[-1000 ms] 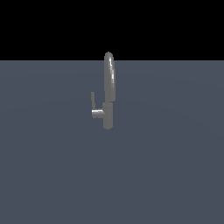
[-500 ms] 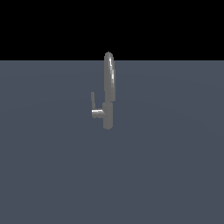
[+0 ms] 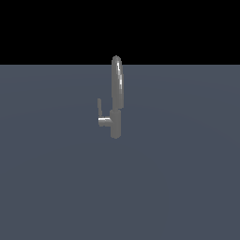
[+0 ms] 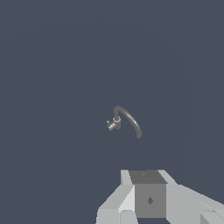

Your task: Turn on the faucet by rotating a designated handle.

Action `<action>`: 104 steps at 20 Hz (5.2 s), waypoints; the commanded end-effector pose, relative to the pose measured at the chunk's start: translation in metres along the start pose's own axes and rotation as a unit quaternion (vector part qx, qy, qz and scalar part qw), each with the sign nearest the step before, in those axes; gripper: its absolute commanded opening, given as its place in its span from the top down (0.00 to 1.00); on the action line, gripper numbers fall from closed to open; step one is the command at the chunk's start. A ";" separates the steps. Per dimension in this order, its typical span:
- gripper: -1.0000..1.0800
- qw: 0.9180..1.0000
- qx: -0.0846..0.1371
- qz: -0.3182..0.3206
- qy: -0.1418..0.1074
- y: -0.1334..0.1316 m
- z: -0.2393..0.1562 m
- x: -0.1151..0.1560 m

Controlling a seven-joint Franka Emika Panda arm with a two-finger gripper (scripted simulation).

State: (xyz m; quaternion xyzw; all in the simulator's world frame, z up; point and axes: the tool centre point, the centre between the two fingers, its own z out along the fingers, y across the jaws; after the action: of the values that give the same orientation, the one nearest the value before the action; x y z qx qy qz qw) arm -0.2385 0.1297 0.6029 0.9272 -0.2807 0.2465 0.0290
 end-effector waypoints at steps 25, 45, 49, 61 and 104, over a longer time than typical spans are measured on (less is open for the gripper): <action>1.00 0.953 -0.138 0.215 0.164 -0.162 0.232 -0.006; 1.00 0.883 -0.263 0.350 0.168 -0.072 0.509 0.015; 1.00 0.879 -0.269 0.357 0.167 -0.064 0.521 0.015; 1.00 0.879 -0.270 0.357 0.167 -0.050 0.508 0.003; 1.00 0.883 -0.257 0.356 0.166 -0.001 0.519 -0.085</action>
State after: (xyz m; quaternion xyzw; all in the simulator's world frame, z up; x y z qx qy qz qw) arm -0.0697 0.0745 0.1110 0.6708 -0.6359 0.3106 0.2215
